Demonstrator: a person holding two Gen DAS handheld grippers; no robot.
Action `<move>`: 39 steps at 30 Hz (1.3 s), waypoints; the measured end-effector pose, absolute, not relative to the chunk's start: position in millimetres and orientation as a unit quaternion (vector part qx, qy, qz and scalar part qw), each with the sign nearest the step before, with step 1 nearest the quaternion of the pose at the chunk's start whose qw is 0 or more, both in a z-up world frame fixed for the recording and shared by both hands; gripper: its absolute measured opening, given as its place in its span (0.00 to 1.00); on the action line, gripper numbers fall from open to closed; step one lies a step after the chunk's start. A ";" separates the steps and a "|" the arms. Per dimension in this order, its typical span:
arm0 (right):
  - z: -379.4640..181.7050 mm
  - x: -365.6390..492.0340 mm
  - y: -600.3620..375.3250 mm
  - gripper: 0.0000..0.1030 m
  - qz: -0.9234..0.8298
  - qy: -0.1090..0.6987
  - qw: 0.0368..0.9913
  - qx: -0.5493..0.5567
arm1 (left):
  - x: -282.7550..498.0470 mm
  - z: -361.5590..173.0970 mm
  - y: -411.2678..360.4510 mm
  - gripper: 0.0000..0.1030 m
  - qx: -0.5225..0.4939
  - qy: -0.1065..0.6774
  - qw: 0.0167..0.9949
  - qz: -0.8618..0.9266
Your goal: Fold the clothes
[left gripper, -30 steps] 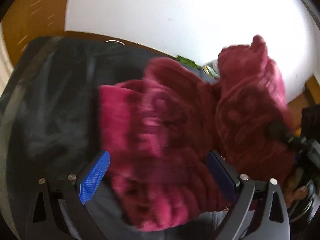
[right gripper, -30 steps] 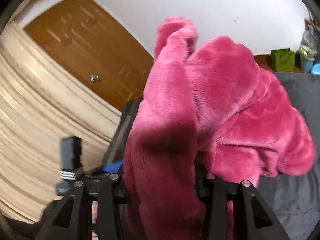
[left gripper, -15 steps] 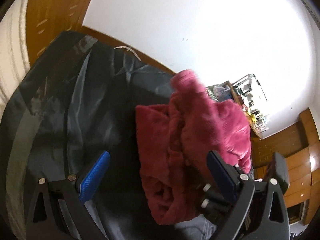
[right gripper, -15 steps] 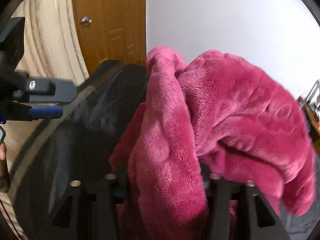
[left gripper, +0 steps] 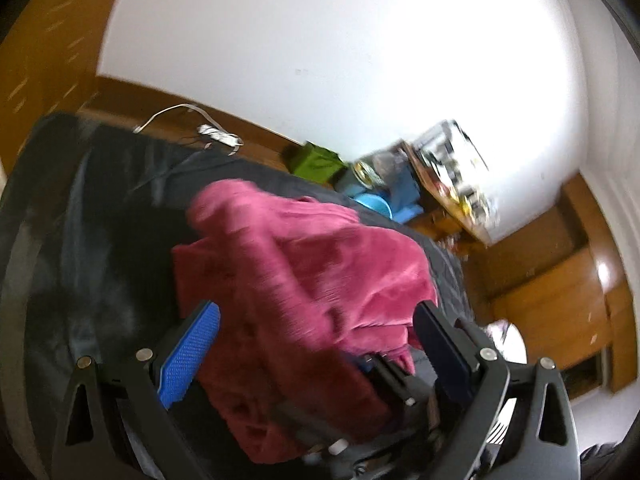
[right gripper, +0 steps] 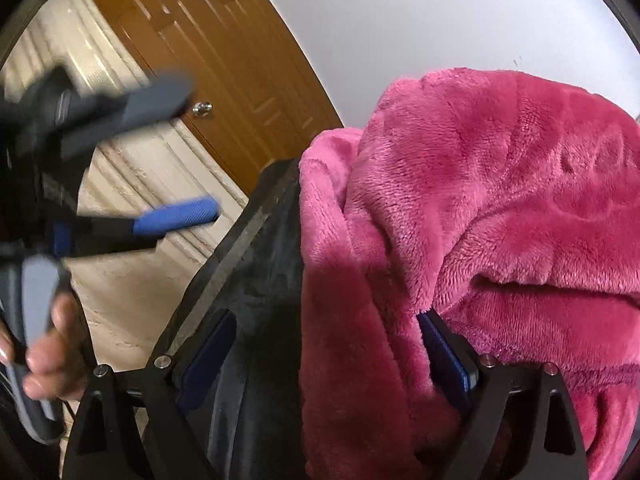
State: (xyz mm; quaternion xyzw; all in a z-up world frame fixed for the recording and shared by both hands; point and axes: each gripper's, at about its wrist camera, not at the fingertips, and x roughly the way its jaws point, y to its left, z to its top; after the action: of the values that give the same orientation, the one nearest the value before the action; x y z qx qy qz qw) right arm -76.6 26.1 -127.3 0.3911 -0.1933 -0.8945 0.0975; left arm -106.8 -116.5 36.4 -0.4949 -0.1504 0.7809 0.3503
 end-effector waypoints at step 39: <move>-104.9 31.9 50.3 0.87 -0.934 0.062 -0.026 0.351 | -161.0 -61.0 -60.2 0.96 -0.565 -0.059 0.258 0.782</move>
State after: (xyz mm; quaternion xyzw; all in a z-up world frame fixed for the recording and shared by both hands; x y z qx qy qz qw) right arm 31.9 50.3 -104.9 0.3505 0.0615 -0.9342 -0.0258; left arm -161.0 -60.2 -61.0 -0.5647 -0.0595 0.7815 0.2584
